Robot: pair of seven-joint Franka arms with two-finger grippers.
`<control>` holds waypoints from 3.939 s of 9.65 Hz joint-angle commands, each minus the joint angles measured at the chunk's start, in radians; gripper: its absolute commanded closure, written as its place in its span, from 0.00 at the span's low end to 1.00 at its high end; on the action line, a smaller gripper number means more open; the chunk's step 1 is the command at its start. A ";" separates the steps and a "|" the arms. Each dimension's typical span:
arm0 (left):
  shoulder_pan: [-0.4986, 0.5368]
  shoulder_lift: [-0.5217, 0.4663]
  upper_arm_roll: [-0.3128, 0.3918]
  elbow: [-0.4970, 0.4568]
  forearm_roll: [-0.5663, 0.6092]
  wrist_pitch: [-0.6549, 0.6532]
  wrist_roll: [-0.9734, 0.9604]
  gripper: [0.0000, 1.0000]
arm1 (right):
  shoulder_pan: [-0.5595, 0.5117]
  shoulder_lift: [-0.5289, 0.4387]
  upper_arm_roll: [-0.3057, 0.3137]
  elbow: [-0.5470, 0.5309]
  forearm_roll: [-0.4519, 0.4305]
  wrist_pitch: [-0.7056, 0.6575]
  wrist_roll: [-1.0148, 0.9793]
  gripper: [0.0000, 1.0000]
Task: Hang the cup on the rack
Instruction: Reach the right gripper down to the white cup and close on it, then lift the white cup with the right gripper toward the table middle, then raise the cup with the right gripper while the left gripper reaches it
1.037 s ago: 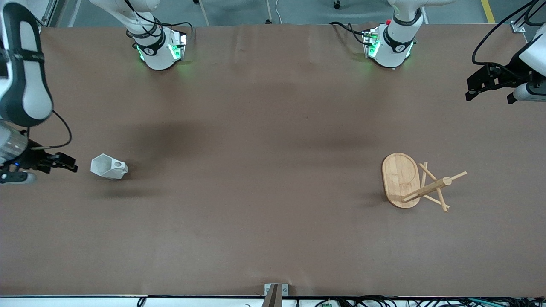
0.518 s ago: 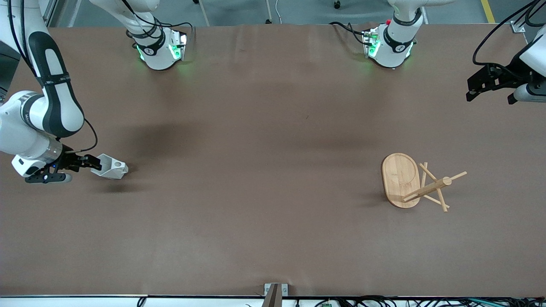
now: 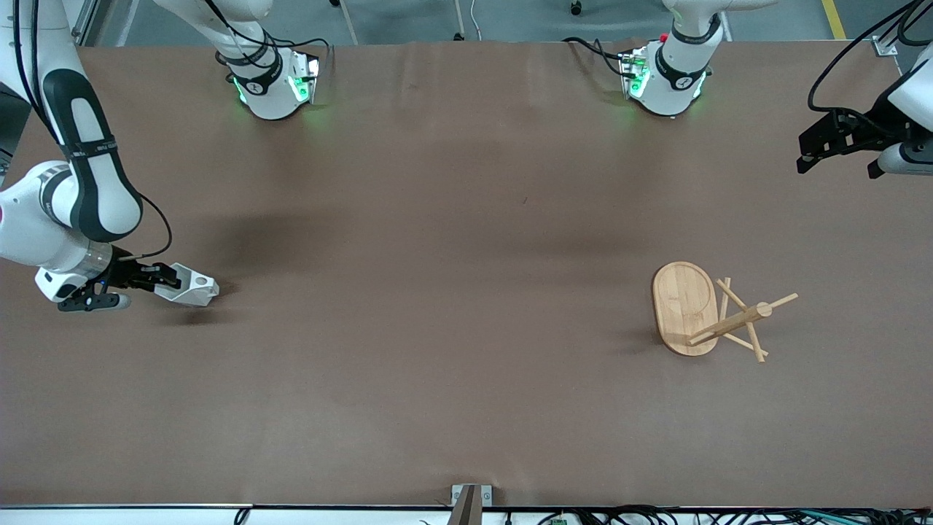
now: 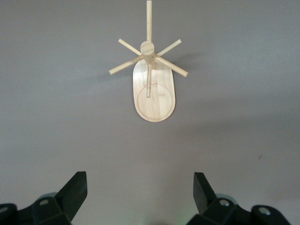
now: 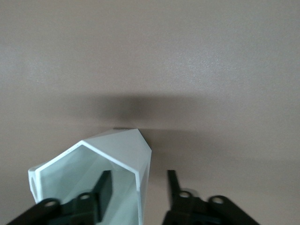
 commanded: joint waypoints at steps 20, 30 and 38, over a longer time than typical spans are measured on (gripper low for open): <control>-0.072 0.062 -0.049 0.002 -0.205 -0.010 0.019 0.00 | 0.451 -0.180 0.092 0.299 0.714 -0.389 0.362 1.00; -0.158 0.065 -0.410 -0.117 -0.205 0.352 0.357 0.00 | 0.666 -0.142 0.092 0.299 0.926 -0.392 0.367 1.00; -0.155 0.051 -0.546 -0.286 -0.211 0.565 0.365 0.00 | 0.714 -0.142 0.092 0.298 0.983 -0.462 0.373 1.00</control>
